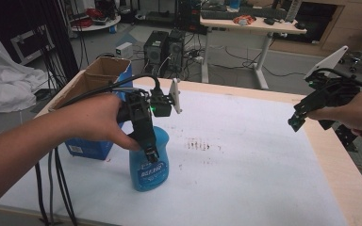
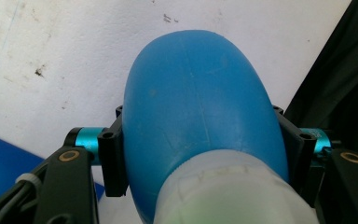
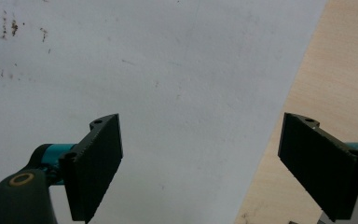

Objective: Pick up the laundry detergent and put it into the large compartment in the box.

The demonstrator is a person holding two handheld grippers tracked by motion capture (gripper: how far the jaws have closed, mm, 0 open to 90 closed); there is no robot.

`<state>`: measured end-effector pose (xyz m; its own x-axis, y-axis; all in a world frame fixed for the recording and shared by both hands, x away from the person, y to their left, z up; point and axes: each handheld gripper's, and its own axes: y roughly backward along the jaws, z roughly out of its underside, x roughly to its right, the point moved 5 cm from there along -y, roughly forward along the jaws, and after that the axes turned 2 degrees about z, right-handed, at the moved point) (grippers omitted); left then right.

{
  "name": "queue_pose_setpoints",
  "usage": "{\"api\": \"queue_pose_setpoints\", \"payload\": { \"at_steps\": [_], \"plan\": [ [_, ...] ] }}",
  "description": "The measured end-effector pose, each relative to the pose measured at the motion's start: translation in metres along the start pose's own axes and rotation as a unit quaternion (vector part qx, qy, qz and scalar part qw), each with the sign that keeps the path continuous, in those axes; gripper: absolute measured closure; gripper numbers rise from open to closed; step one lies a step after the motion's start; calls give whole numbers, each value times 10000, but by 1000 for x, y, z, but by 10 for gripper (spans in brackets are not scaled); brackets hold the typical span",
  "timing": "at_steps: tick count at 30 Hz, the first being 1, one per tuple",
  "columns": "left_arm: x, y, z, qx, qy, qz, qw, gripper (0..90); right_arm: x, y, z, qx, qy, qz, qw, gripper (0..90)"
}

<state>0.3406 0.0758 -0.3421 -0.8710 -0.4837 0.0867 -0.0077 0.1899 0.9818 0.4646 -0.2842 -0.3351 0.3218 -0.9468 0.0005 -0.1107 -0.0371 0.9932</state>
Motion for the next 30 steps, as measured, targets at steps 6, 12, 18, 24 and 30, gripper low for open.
{"api": "queue_pose_setpoints", "payload": {
  "at_steps": [6, 12, 18, 24, 30],
  "plan": [
    [0, 1, 0, -64, -62, -19, 10000, 359, -1, -2, 0, -21, -10, -17, 10000, 129],
    [-2, 1, 0, -49, 9, -24, 10000, 365, 0, -3, 0, -8, -15, -20, 10000, 129],
    [-3, 2, -1, -165, -17, -189, 9997, 365, 0, -3, 0, -16, -19, -27, 10000, 129],
    [-1, 10, -5, -89, 36, -213, 9997, 366, 0, -3, 0, -22, 0, -28, 10000, 129],
    [1, 29, -10, -36, 74, -232, 9997, 366, 1, -3, 0, -33, -17, -23, 10000, 129]
  ]
}}
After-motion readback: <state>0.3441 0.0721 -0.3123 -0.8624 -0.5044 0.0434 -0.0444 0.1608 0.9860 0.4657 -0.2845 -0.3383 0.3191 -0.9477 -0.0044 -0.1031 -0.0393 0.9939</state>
